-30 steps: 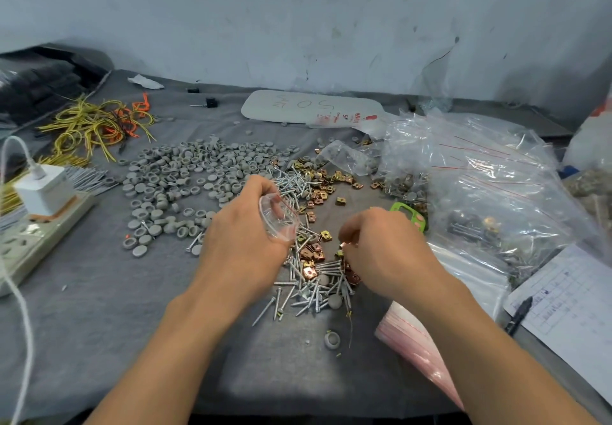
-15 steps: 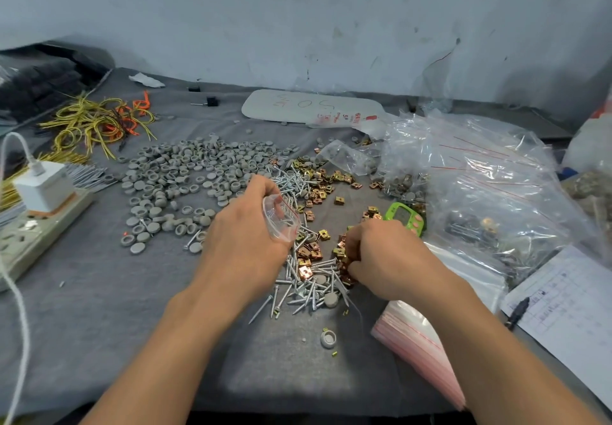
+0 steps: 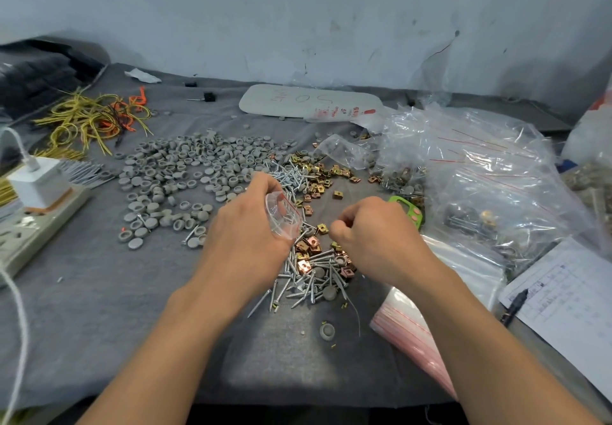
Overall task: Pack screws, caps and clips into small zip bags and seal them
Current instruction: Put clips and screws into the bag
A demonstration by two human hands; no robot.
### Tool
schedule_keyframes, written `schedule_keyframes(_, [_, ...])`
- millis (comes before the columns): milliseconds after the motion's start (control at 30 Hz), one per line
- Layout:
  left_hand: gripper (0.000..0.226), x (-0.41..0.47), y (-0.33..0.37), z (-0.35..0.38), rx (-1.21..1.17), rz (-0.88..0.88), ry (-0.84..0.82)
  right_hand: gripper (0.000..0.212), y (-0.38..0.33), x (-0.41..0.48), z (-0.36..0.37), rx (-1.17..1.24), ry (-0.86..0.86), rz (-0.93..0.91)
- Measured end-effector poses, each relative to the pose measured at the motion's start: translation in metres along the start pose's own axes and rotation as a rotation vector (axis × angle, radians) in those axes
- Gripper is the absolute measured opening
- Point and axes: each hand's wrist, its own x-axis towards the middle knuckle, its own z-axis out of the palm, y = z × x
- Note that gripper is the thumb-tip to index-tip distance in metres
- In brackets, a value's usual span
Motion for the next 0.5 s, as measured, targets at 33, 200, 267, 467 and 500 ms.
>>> schedule_keyframes(33, [0.043, 0.0, 0.0, 0.0, 0.0, -0.003, -0.005, 0.036, -0.001, 0.0, 0.0, -0.042, -0.015, 0.012])
schedule_keyframes(200, [0.045, 0.001, -0.005, -0.004, -0.001, -0.005, -0.004, 0.029, -0.005, 0.001, -0.001, -0.019, -0.082, 0.014])
schedule_keyframes(267, [0.044, 0.001, -0.008, -0.006, 0.006, -0.002, 0.004, 0.02, -0.005, 0.001, -0.001, -0.02, -0.099, -0.008])
schedule_keyframes(467, [0.047, 0.001, -0.013, -0.008, -0.004, -0.006, 0.006, 0.022, -0.007, 0.003, 0.001, 0.258, -0.124, 0.064])
schedule_keyframes(500, [0.047, 0.001, -0.014, -0.009, -0.005, -0.004, 0.008, 0.02, -0.007, 0.004, 0.002, 0.286, -0.108, 0.062])
